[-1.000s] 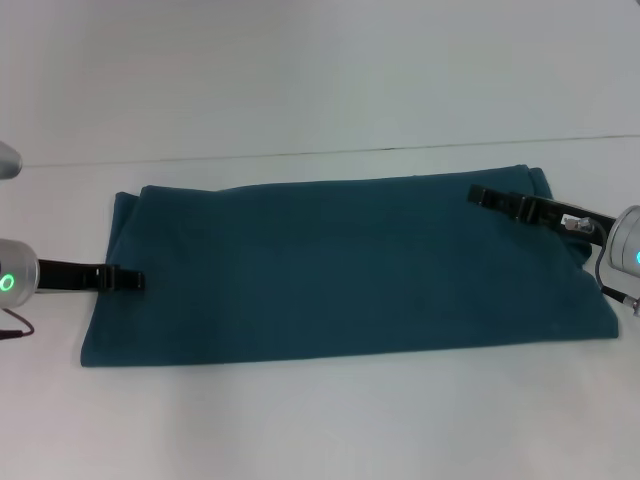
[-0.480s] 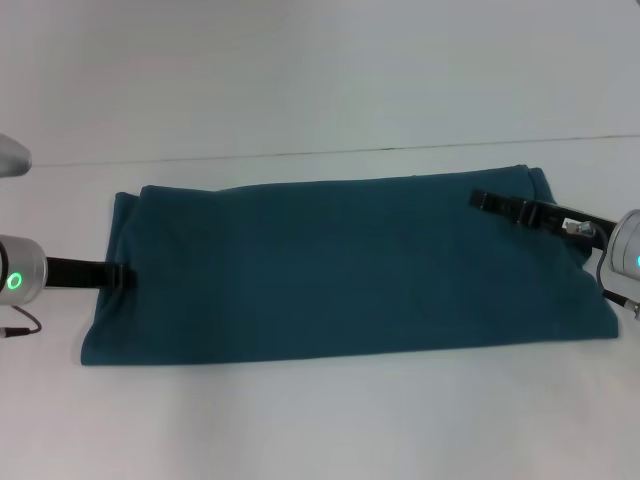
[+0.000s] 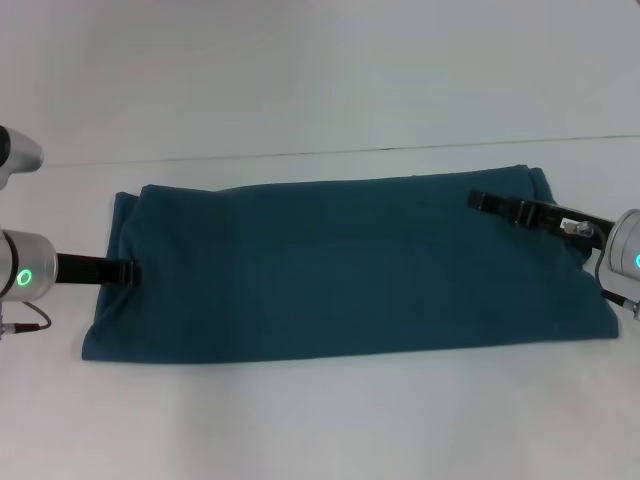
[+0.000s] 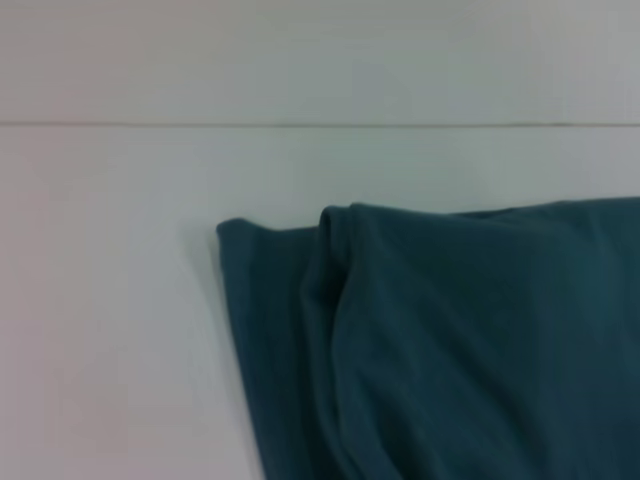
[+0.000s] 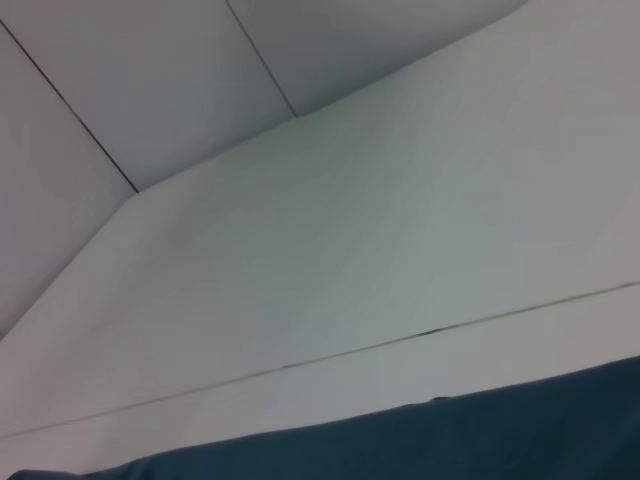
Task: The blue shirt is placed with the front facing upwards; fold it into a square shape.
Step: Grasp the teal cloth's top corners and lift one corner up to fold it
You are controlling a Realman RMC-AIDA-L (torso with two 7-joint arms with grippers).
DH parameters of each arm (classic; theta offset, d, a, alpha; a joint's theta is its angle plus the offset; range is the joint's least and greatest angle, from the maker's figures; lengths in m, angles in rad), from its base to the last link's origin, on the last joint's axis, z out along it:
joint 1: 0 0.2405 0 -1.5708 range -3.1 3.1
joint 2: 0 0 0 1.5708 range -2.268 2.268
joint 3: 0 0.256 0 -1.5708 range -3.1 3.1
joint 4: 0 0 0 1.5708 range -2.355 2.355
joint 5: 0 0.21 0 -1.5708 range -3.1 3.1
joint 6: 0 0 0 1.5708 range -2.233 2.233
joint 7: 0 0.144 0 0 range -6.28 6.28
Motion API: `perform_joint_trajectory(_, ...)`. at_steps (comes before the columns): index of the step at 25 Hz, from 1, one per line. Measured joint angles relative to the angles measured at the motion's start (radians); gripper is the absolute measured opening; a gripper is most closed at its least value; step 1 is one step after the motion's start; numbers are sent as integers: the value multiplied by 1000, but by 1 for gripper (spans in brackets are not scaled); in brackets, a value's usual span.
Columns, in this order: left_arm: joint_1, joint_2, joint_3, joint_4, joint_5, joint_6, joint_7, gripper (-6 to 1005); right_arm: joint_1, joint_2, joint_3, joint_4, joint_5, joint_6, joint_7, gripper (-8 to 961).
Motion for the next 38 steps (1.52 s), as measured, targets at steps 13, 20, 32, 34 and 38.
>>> perform_joint_trajectory(13, 67, -20, 0, 157, 7, 30, -31, 111, -2, -2, 0, 1, 3, 2, 1, 713)
perform_joint_trajectory(20, 64, -4, -2, 134, 9, 39, -80, 251, 3, -2, 0, 0, 2, 6, 1, 707)
perform_joint_trajectory(32, 43, 21, -2, 71, 13, 29, -111, 759, 9, -2, 0, -1, 0, 8, 4, 698)
perform_joint_trajectory(34, 40, 22, -1, 65, 18, 29, -114, 818, 11, -2, 0, -1, 0, 8, 4, 696)
perform_joint_trajectory(38, 32, 24, 0, 52, 28, 36, -114, 860, 12, -3, 0, 0, -1, 7, 4, 693)
